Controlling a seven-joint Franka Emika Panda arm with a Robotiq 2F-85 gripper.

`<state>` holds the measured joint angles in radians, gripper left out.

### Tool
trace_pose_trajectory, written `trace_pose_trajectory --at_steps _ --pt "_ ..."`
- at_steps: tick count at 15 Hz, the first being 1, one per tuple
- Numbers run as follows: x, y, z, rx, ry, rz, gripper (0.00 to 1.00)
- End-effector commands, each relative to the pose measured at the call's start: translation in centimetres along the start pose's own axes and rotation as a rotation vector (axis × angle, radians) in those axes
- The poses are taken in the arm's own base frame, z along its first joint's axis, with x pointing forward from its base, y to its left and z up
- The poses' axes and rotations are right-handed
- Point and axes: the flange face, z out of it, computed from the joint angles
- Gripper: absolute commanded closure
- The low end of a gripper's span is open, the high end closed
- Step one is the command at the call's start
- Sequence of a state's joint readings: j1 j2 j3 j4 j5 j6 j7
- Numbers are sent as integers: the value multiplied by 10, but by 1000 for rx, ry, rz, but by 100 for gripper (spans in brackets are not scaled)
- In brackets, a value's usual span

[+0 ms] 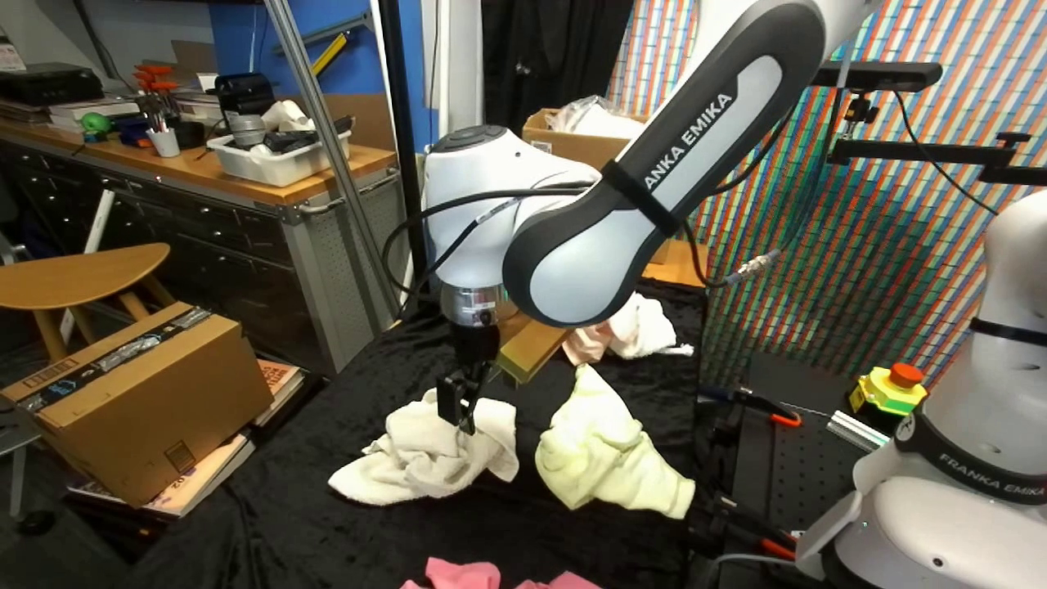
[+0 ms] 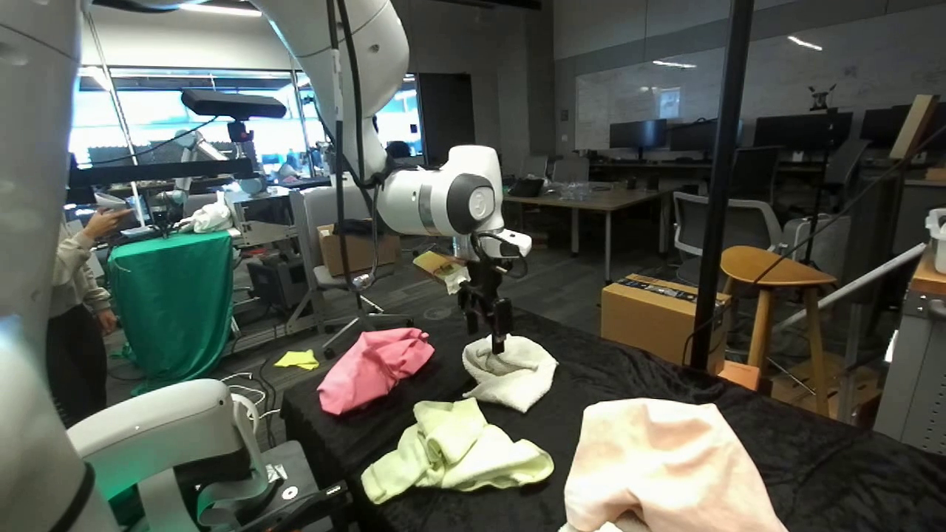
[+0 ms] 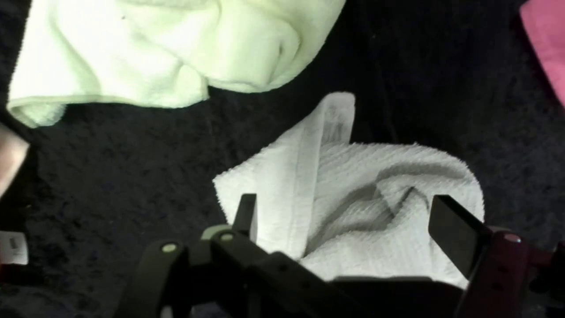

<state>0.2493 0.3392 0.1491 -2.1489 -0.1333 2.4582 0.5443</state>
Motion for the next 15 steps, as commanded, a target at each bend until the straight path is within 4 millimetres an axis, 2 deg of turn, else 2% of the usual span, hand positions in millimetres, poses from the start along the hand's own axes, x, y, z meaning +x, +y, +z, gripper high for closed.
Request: trace_pose_trajectory --at_steps 1,4,8,11,15 --pt "2 -37 4 37 -39 -68 0" --pt "-4 -68 5 80 -53 -102 0" --pt "-10 -97 13 131 -84 -123 0" --pt "-14 -112 26 148 -113 -148 0" --pt "-15 -121 43 126 -140 -174 0"
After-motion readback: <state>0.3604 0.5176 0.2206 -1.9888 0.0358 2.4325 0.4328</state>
